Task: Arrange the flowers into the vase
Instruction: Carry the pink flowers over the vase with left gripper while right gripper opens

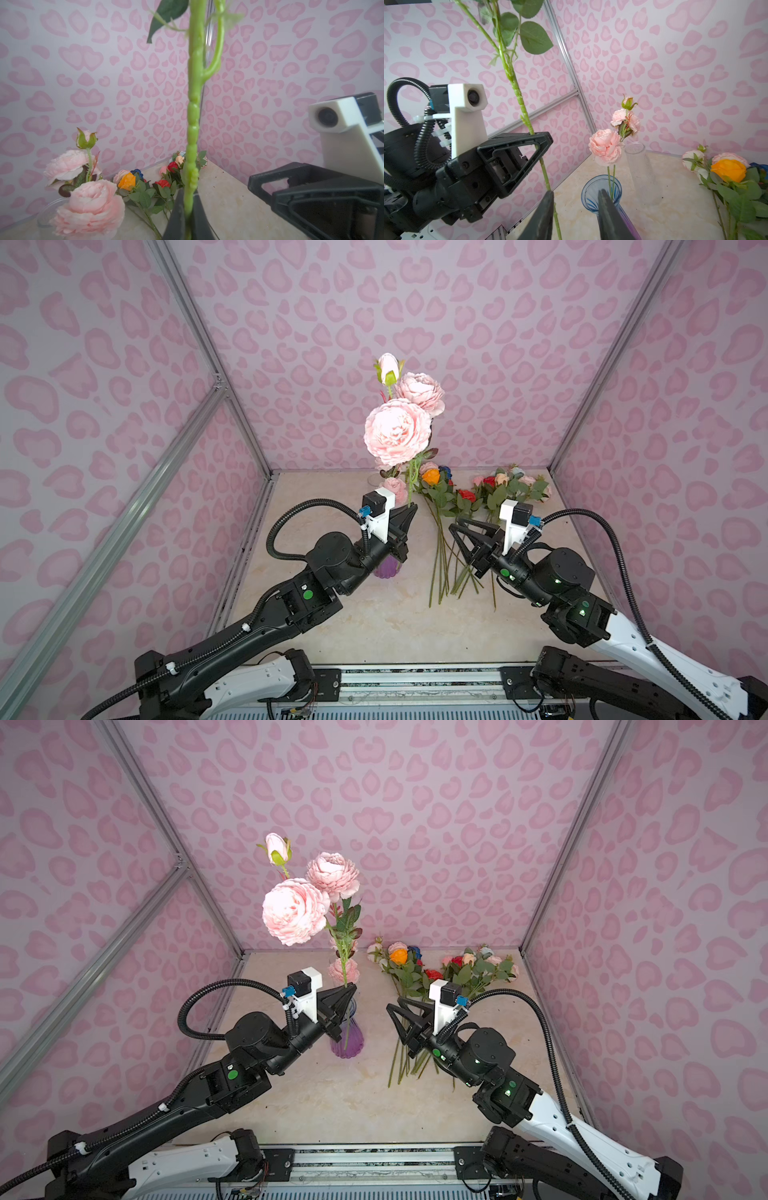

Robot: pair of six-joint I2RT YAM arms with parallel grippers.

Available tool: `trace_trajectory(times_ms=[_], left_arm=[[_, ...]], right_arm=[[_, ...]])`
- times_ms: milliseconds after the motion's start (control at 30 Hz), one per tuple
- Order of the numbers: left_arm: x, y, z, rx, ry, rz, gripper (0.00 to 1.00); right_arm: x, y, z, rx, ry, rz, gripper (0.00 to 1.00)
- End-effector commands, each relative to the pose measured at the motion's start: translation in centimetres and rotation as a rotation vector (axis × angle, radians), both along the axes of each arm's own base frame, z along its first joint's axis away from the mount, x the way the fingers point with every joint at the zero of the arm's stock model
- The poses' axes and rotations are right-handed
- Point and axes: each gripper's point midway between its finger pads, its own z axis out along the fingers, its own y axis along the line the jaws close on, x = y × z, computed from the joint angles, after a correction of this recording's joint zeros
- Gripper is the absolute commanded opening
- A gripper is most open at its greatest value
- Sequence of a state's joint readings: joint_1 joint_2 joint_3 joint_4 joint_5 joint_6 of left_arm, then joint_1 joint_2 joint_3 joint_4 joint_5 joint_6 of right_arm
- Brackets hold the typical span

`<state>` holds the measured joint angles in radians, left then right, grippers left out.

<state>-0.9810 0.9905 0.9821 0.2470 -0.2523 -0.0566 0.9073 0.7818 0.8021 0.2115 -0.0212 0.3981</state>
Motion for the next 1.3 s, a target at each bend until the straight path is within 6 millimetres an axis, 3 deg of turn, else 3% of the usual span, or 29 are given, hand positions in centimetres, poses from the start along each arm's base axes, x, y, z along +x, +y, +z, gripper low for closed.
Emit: trace_trajectory(times_ms=[0, 233, 500, 700, 967, 1100, 1267], left_arm=[[0.8, 2.1, 2.9, -0.024, -0.099, 0.116, 0.04], [3.3, 6.7, 5.0, -0.104, -0.155, 0.313, 0.04], [7.3, 8.2, 3.7, -0.166, -0.111, 0.378, 0.04], [9.6, 7.8, 0.7, -0.204, -0.025, 0.389, 0.04], [10.3, 7.2, -3.9, -0.248, 0.051, 0.367, 0.04], [10.4, 7.4, -4.7, -0.248, 0.062, 0.38, 0.04], [10.0, 6.9, -4.2, -0.237, 0.06, 0.348, 0.04]], right_arm=[[0.4, -0.4, -0.3, -0.014, -0.006, -0.035, 0.36], [0.6, -1.1, -0.7, -0.018, -0.004, -0.069, 0.37], [0.7, -1.3, -1.0, -0.031, -0.004, -0.083, 0.37], [0.8, -1.6, -1.4, -0.048, -0.003, -0.098, 0.37], [0.7, -2.2, -1.3, -0.032, -0.016, -0.115, 0.37], [0.9, -1.9, -1.5, -0.043, -0.014, -0.115, 0.37], [1.0, -1.6, -1.8, -0.053, -0.007, -0.11, 0.38]])
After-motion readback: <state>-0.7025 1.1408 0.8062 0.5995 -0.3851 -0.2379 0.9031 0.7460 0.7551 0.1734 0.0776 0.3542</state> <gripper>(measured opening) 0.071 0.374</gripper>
